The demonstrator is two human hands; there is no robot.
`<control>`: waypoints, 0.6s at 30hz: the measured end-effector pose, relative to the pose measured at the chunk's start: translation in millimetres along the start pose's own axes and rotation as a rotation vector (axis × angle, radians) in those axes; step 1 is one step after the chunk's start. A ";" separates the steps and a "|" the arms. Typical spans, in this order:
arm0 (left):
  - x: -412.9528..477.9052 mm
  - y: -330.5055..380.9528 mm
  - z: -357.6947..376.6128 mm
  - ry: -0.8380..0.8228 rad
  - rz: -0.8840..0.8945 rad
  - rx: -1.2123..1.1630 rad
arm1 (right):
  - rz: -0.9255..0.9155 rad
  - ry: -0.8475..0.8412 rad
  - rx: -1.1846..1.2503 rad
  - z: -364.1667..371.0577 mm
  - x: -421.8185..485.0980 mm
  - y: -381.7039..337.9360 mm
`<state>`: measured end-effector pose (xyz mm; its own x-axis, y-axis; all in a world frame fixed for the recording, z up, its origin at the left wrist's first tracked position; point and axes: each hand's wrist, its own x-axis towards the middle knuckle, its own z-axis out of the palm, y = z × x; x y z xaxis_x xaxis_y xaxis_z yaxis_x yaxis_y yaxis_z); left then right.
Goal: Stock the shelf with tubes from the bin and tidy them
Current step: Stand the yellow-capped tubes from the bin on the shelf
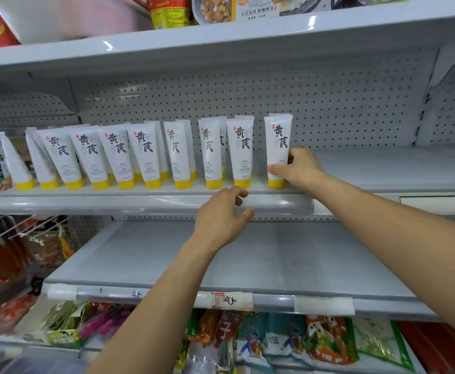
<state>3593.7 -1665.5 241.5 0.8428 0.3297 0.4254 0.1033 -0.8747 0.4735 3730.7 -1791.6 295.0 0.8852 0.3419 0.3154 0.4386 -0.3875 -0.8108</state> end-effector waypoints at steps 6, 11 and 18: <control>-0.9 -0.1 4.4 -0.019 -0.016 0.000 | -0.003 -0.021 -0.058 -2.7 -5.3 5.4; -7.3 -2.2 5.9 -0.004 -0.022 -0.003 | -0.054 0.116 -0.262 -16.0 -35.0 12.4; -26.9 1.9 16.4 0.017 -0.049 -0.002 | -0.327 -0.011 -0.463 -5.7 -91.2 36.8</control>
<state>3579.9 -1681.9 218.3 0.8274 0.3786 0.4148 0.1436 -0.8567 0.4955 3667.0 -1841.9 239.2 0.6916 0.5150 0.5064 0.7139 -0.5941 -0.3707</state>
